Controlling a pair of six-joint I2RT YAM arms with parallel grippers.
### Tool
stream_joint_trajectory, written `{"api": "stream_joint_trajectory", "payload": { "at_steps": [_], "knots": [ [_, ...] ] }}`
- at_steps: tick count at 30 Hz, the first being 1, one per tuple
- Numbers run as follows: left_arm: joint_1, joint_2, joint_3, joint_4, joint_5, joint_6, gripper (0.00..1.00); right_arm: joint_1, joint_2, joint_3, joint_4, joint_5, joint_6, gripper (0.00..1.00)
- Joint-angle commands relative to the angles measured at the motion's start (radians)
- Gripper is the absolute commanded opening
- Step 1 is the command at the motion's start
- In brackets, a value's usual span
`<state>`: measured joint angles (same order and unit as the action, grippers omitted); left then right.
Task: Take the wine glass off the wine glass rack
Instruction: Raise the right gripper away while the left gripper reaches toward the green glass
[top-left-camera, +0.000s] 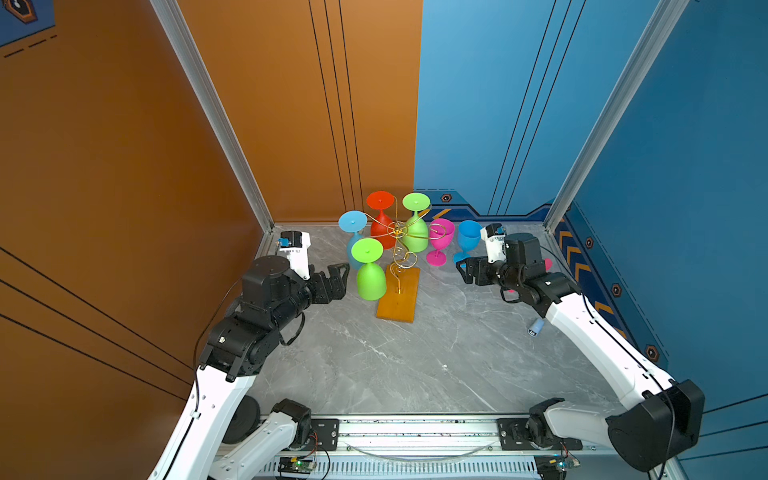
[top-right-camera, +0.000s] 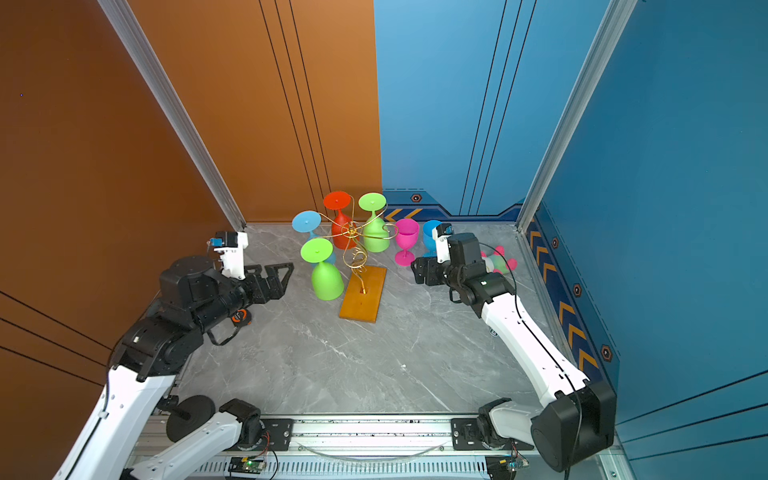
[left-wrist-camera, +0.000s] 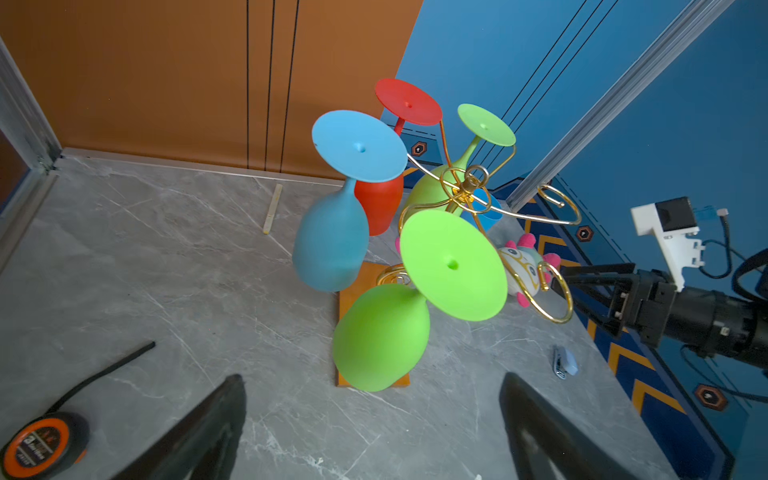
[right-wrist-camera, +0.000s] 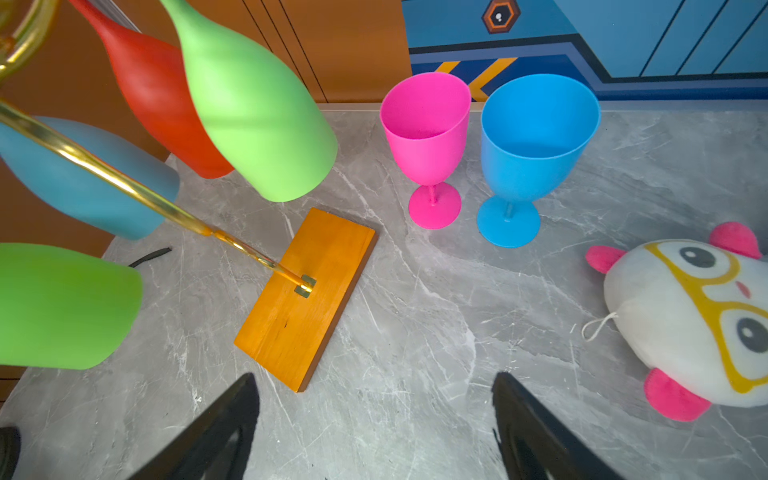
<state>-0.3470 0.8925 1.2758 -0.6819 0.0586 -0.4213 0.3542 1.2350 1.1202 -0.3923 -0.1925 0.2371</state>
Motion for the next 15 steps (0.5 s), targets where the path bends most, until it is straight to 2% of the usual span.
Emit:
{"api": "stream_joint_trajectory", "payload": {
  "at_steps": [1, 6, 15],
  "knots": [
    [0.008, 0.024, 0.039, -0.018, 0.095, -0.096, 0.94, 0.014, -0.048, -0.040, 0.057, -0.020, 0.010, 0.89],
    [0.011, 0.083, 0.067, -0.018, 0.164, -0.167, 0.87, 0.026, -0.094, -0.077, 0.053, -0.019, 0.011, 0.88],
    [0.014, 0.156, 0.079, 0.018, 0.223, -0.242, 0.67, 0.038, -0.158, -0.151, 0.057, -0.011, 0.024, 0.89]
  ]
}}
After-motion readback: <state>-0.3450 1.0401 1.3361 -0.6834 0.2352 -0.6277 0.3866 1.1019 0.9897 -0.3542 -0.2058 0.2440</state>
